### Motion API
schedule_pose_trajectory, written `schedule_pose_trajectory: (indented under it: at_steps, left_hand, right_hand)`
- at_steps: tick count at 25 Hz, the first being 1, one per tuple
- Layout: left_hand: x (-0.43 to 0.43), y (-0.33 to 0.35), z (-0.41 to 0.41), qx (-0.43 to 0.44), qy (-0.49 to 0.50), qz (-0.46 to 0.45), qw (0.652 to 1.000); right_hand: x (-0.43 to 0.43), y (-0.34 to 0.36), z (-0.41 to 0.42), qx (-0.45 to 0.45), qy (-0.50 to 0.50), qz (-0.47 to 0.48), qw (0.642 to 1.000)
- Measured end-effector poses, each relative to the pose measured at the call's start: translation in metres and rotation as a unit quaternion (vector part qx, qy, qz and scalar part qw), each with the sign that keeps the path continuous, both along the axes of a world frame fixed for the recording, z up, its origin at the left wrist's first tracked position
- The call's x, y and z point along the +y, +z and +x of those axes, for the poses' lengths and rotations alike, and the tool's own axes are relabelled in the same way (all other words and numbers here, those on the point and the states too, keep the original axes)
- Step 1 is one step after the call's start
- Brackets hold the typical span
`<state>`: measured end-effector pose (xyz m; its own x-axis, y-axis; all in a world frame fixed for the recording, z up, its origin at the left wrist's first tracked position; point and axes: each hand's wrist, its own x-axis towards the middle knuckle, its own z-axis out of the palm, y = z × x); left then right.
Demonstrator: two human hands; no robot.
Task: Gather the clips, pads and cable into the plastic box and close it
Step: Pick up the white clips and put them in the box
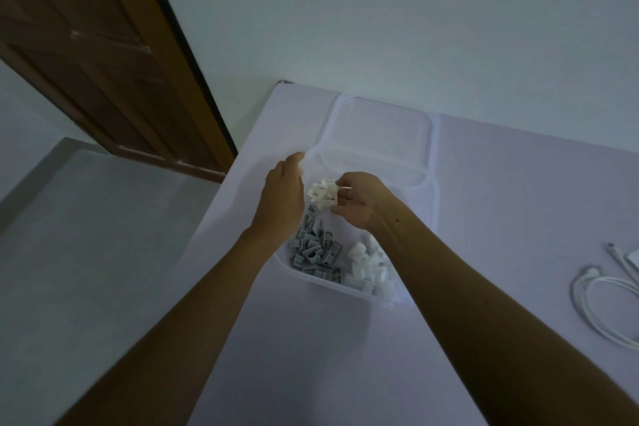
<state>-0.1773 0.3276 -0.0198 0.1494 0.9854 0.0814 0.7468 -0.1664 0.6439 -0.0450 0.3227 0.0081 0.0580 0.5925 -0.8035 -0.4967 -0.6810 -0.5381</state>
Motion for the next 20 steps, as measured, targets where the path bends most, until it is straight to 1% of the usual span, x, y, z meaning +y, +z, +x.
schedule_pose_trajectory:
  at_steps: [2, 9, 14, 16, 19, 20]
  left_hand:
    - [0.000, 0.001, 0.000, -0.002, 0.000, 0.001, 1.000]
    - [-0.002, 0.003, 0.000, 0.003, -0.005, 0.004, 1.000]
    - [-0.002, 0.004, -0.001, 0.015, -0.008, 0.014, 1.000]
    - [-0.003, 0.006, -0.002, 0.056, -0.008, 0.029, 0.998]
    - [-0.003, 0.012, -0.002, 0.151, 0.003, 0.055, 0.987]
    - [-0.003, 0.017, 0.001, 0.165, 0.010, 0.063, 0.984]
  right_hand:
    - [0.000, -0.002, -0.003, 0.020, -0.034, 0.006, 0.999]
    - [-0.009, -0.009, 0.003, 0.012, -0.114, 0.021, 0.993]
    - [-0.013, -0.011, 0.004, 0.023, -0.118, 0.041, 0.992]
    - [-0.016, -0.005, 0.005, 0.025, -0.116, 0.055, 0.991]
    - [-0.027, 0.012, 0.014, 0.021, -0.116, 0.090, 0.989]
    - [-0.034, 0.020, 0.021, 0.020, -0.115, 0.109, 0.987]
